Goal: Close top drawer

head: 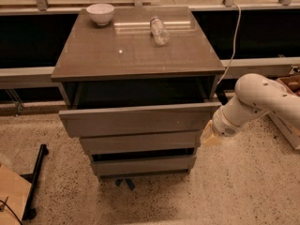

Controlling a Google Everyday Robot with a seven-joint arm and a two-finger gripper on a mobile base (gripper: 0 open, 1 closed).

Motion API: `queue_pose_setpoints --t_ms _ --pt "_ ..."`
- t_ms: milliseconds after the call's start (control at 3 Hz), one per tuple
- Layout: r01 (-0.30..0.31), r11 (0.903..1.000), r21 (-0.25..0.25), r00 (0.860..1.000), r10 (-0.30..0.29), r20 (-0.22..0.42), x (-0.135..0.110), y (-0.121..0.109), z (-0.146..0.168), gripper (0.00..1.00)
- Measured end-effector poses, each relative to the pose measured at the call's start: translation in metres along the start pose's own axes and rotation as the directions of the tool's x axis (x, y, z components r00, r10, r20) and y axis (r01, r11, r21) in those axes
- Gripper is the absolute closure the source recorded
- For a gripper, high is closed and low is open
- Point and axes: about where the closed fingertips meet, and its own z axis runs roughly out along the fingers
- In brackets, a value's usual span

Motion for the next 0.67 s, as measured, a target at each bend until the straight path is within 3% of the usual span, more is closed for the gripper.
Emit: queue_pose_setpoints --t_ms 333,667 --pt "0.015 0.9994 0.032 1.0 -0.015 0.011 -0.008 -0.012 0.002 1.0" --pt "0.085 0.9887 0.123 0.995 -0.09 0.036 -0.033 -0.052 -0.001 1.0"
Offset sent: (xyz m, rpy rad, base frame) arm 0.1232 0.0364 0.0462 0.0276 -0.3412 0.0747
